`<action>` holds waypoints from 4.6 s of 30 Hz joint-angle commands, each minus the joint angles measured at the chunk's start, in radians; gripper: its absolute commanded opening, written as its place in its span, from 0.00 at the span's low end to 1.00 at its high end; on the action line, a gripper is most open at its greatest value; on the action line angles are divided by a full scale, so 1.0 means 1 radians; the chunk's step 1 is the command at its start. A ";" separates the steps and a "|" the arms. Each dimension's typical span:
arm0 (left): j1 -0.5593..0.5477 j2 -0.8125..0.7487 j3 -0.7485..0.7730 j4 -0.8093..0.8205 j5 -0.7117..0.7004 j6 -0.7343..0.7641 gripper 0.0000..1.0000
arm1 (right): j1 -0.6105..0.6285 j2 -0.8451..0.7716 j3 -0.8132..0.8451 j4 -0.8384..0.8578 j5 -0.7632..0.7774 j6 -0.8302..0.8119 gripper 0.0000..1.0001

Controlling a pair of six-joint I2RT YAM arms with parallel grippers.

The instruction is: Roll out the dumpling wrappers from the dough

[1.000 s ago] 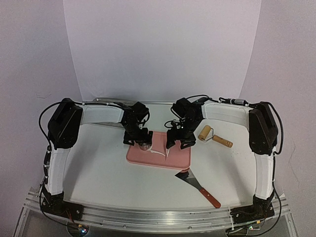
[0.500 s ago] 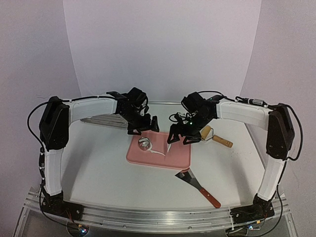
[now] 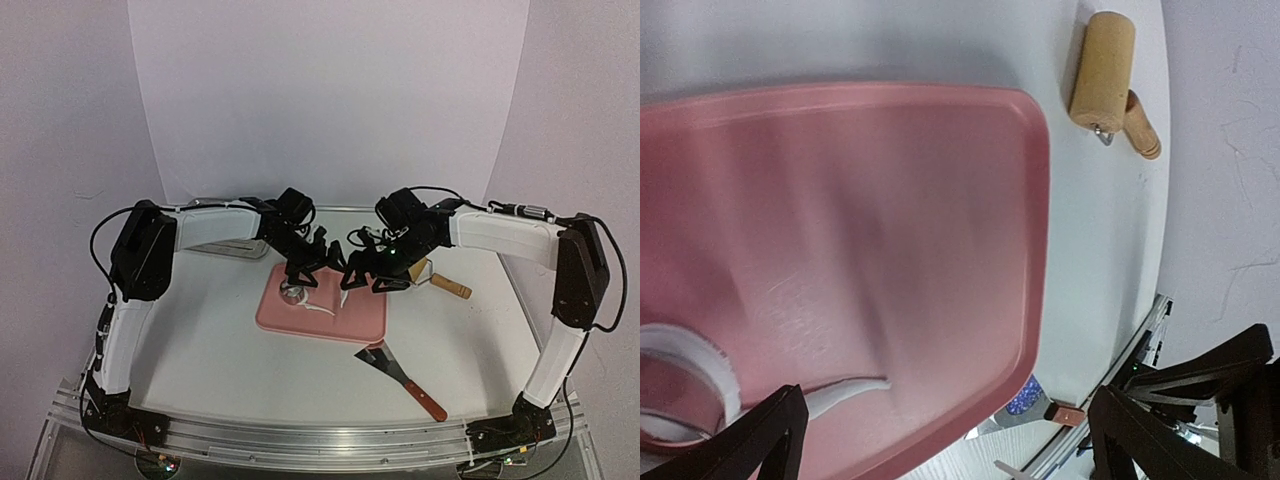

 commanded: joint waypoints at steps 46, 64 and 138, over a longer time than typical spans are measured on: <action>0.095 -0.021 0.080 -0.268 -0.330 0.249 1.00 | 0.133 0.351 0.324 0.065 0.238 -0.225 0.71; 0.090 0.036 0.054 -0.283 -0.252 0.239 0.96 | 0.149 0.508 0.389 0.063 0.194 -0.286 0.54; 0.093 -0.036 -0.097 -0.219 -0.364 0.119 0.67 | 0.260 0.243 0.125 0.126 0.184 -0.198 0.11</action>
